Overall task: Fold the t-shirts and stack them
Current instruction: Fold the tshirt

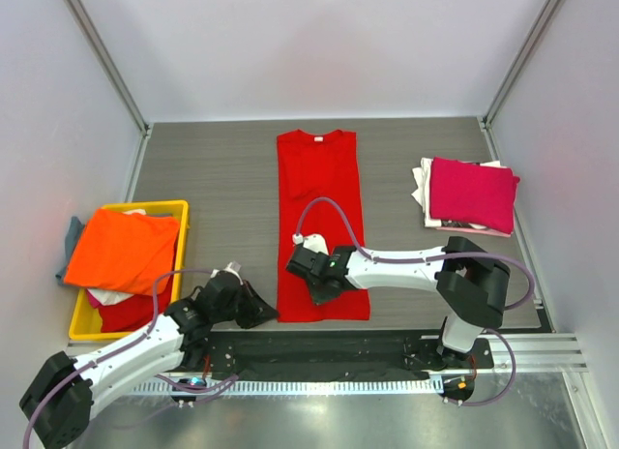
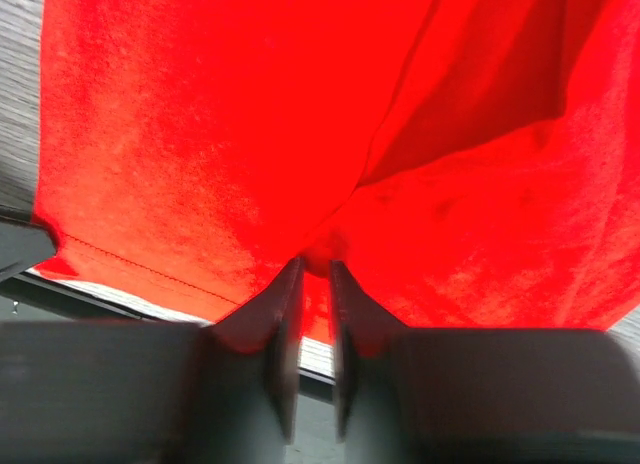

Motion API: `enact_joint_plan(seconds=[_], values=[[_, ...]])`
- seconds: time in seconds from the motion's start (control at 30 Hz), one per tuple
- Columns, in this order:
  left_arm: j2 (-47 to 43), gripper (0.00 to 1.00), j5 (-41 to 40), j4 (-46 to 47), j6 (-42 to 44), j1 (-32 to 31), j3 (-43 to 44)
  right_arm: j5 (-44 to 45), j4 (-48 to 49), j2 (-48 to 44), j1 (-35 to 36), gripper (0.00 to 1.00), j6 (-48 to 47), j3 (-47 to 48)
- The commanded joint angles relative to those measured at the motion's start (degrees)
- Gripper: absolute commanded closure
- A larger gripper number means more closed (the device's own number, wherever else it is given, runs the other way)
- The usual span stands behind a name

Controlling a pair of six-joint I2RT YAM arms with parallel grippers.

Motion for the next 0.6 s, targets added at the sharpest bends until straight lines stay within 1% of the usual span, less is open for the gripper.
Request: enact_joint_plan(seconds=[0.0,0.03,0.07,0.17,0.57], values=[[0.02,0.93,-0.59,-0.35,0.23,-0.24,2.06,-0.01,1.02,0.13,0.34,0.81,-0.51,1.54],[0.02,0.93,-0.68,-0.44,0.23,-0.24,2.06,-0.10,1.10,-0.04,0.43,0.84,-0.51,1.63],[0.02,0.93,-0.68,-0.44,0.23,-0.33,2.06,-0.10,1.02,-0.22,0.43,0.90,-0.60,1.45],[0.10,0.93,-0.68,-0.35,0.23,-0.33,1.88,-0.54,1.10,-0.92,0.52,0.99,-0.95,1.19],[-0.43,0.93,-0.59,-0.62,0.14,-0.24,2.06,-5.81,0.84,-8.30,0.96,0.99,-1.92,-2.23]])
